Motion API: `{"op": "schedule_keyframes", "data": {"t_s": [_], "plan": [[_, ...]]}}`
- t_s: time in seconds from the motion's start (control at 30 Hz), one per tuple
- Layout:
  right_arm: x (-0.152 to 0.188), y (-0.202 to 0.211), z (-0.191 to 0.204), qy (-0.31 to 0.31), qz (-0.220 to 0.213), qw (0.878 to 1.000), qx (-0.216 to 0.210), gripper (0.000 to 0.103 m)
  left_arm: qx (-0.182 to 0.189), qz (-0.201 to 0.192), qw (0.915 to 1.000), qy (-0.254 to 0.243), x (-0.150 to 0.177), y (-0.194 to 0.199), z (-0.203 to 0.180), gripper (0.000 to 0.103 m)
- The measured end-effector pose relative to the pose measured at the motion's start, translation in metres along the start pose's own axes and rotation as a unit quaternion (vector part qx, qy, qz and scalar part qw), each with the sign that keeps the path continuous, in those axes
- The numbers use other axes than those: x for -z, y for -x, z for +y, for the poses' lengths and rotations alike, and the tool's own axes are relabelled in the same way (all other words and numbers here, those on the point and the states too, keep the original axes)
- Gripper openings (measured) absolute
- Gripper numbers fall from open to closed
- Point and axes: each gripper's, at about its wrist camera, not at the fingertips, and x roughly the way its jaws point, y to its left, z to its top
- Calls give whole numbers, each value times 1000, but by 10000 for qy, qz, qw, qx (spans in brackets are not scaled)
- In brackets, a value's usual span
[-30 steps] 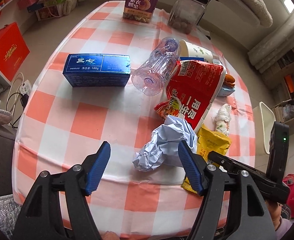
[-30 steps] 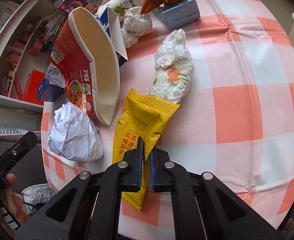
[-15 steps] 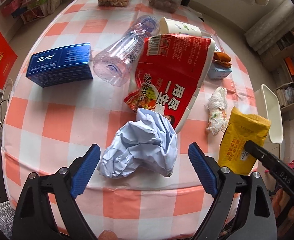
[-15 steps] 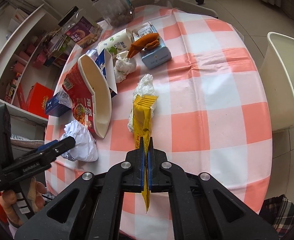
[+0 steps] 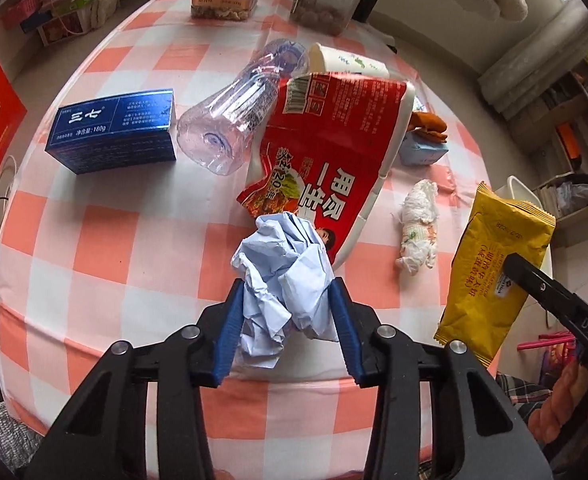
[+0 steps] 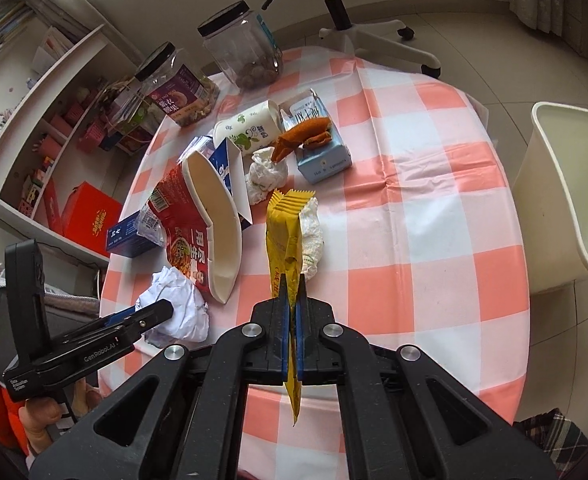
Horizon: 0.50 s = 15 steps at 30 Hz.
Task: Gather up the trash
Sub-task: 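Carry the paper and yellow packet over the white wastebasket with both tools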
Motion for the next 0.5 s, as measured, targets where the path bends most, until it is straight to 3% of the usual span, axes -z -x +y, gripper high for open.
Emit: {"op": "schedule_keyframes", "data": {"t_s": [0.27,0.5], "plan": [[-10,31,-15,14,-602,9978,274,1,208,-674,9974,-127,-7,29,-27,40],[-27,77,-41,120,-1358,9870,851,1,345,-1485,9882,-133,-16,53,-59,40]]}}
